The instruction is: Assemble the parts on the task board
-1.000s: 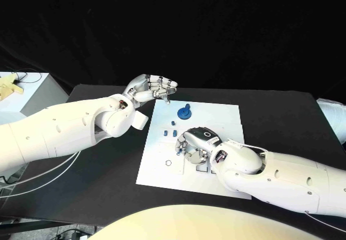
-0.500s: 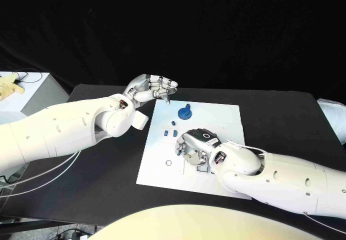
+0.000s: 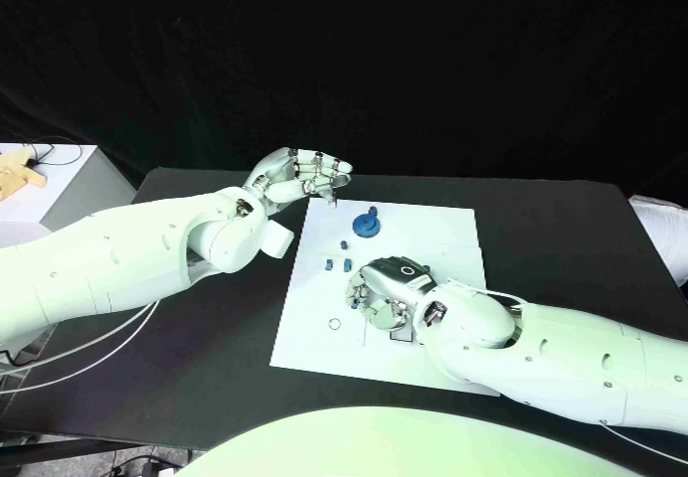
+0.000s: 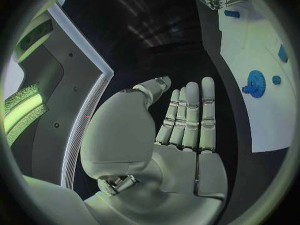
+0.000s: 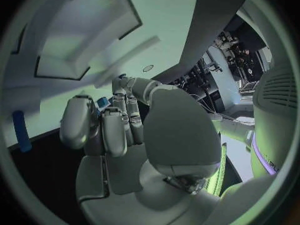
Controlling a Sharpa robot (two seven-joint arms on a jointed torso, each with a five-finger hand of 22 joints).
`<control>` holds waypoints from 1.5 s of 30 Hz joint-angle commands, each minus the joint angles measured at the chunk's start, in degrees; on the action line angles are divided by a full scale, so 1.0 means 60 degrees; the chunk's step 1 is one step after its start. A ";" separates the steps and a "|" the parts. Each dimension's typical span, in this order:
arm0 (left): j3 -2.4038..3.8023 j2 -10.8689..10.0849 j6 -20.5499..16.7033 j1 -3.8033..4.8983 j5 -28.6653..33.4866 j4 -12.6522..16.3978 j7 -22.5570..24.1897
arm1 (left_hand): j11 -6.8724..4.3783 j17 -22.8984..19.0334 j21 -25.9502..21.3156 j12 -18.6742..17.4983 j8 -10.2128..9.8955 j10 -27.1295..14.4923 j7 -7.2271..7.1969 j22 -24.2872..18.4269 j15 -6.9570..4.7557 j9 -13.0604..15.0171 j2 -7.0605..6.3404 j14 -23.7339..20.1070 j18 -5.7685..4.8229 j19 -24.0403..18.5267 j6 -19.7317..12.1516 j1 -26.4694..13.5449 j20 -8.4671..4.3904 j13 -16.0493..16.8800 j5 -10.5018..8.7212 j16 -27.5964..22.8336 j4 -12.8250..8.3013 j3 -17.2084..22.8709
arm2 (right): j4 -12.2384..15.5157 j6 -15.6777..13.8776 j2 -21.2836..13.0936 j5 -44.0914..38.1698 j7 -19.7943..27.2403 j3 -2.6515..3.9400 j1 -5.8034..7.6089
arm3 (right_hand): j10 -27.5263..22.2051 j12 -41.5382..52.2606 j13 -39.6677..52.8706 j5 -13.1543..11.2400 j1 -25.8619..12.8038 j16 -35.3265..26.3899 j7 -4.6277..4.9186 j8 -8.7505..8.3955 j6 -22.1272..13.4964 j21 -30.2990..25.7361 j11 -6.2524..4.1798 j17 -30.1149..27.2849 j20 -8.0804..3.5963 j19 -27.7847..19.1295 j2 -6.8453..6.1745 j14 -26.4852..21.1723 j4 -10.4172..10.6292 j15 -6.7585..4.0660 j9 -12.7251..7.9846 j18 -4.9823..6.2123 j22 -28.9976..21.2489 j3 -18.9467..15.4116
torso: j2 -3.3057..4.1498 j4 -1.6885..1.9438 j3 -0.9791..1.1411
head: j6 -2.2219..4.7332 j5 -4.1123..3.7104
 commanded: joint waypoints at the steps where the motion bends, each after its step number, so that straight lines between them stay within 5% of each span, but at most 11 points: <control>1: 0.0008 0.0021 0.0136 0.0006 0.0058 0.0032 0.0027 | 0.0024 -0.0009 -0.0042 -0.0054 -0.0045 -0.0021 -0.0003 -0.0015 0.0062 -0.0012 0.0019 -0.0003 0.0135 0.0091 -0.0064 0.0016 0.0005 -0.0015 0.0018 -0.0058 -0.0017 -0.0056 | -0.0092 0.0632 0.0062 -0.0015 0.0050 -0.0033 -0.0029 | -0.0286 -0.0166 -0.0080 -0.0038 -0.0170 -0.0141 0.0045 -0.0101 -0.0171 -0.0335 0.0095 -0.0201 0.0062 -0.0138 0.0004 0.0237 0.0004 0.0116 0.0008 0.0013 0.0744 -0.0099 | 0.0003 0.0007 -0.0003 | 0.0002 0.0007; 17: 0.0007 0.0021 0.0174 0.0006 0.0058 0.0036 -0.0037 | 0.0033 -0.0011 -0.0009 -0.0072 -0.0044 -0.0074 0.0003 -0.0009 0.0065 -0.0022 0.0028 0.0019 0.0142 0.0195 -0.0090 0.0029 0.0005 -0.0038 0.0004 -0.0058 -0.0012 -0.0078 | -0.0125 0.0466 0.0048 0.0146 -0.0050 -0.0076 -0.0054 | -0.0769 -0.0281 -0.0145 0.0103 -0.0781 -0.0441 0.0098 -0.0410 -0.0530 -0.1267 0.0230 -0.0745 0.0246 -0.0452 -0.0354 -0.0083 0.0288 0.0264 -0.0010 0.0164 0.0407 -0.0898 | 0.0002 -0.0007 0.0016 | 0.0002 0.0017; 24: 0.0007 0.0027 0.0187 0.0005 0.0058 0.0024 -0.0048 | 0.0034 -0.0012 -0.0007 -0.0073 -0.0042 -0.0076 0.0003 -0.0009 0.0066 -0.0023 0.0027 0.0017 0.0141 0.0202 -0.0088 0.0029 0.0006 -0.0039 0.0003 -0.0060 -0.0011 -0.0081 | -0.0090 -0.0049 -0.0018 0.0182 -0.0148 -0.0078 -0.0058 | -0.1074 -0.0297 -0.0163 0.0091 -0.0725 -0.0609 0.0149 -0.0532 -0.0683 -0.1700 0.0294 -0.1040 0.0287 -0.0588 -0.0460 -0.0240 0.0306 0.0318 -0.0041 0.0225 0.0239 -0.1057 | 0.0008 -0.0002 0.0015 | 0.0002 -0.0013; 32: 0.0007 0.0046 0.0193 0.0005 0.0058 0.0004 -0.0055 | 0.0034 -0.0012 -0.0007 -0.0073 -0.0042 -0.0076 0.0003 -0.0009 0.0066 -0.0023 0.0027 0.0017 0.0141 0.0202 -0.0088 0.0029 0.0006 -0.0039 0.0003 -0.0060 -0.0011 -0.0081 | -0.0021 -0.0856 -0.0107 0.0327 -0.0010 -0.0078 -0.0060 | -0.2107 0.0022 -0.0117 0.0180 -0.0389 -0.1621 0.0243 -0.0800 -0.1109 -0.3124 0.0446 -0.2780 0.0444 -0.1143 -0.0524 -0.1364 0.0370 0.0479 -0.0117 0.0432 -0.0277 -0.1662 | 0.0007 0.0004 0.0011 | 0.0002 -0.0047; 41: 0.0007 0.0046 0.0193 0.0005 0.0058 -0.0040 -0.0060 | 0.0034 -0.0015 -0.0001 -0.0071 -0.0035 -0.0083 0.0003 -0.0008 0.0066 -0.0024 0.0032 0.0013 0.0141 0.0225 -0.0086 0.0037 0.0007 -0.0044 0.0003 -0.0067 -0.0011 -0.0085 | 0.0576 -0.1386 -0.0690 0.0471 -0.0073 -0.0036 -0.0015 | -0.2534 0.0814 -0.0018 0.0568 -0.0212 -0.1479 0.0222 -0.0882 -0.1108 -0.3250 0.0424 -0.3071 0.0465 -0.1137 -0.0476 -0.1499 0.0787 0.0472 -0.0158 0.0448 -0.0307 -0.2637 | 0.0005 -0.0019 0.0009 | 0.0002 -0.0121; 45: 0.0006 0.0049 0.0194 0.0005 0.0059 -0.0068 -0.0054 | 0.0034 -0.0015 -0.0001 -0.0071 -0.0035 -0.0083 0.0003 -0.0008 0.0066 -0.0024 0.0032 0.0013 0.0141 0.0225 -0.0086 0.0037 0.0007 -0.0044 0.0003 -0.0067 -0.0011 -0.0085 | 0.0958 -0.1242 -0.1257 0.1041 0.0324 0.0022 0.0235 | -0.2482 0.1108 0.0015 0.0625 -0.0059 -0.1232 0.0213 -0.0884 -0.1032 -0.2853 0.0391 -0.2856 0.0439 -0.0956 -0.0441 -0.1285 0.0884 0.0438 -0.0169 0.0386 -0.0152 -0.2791 | -0.0005 -0.0010 0.0012 | 0.0002 -0.0155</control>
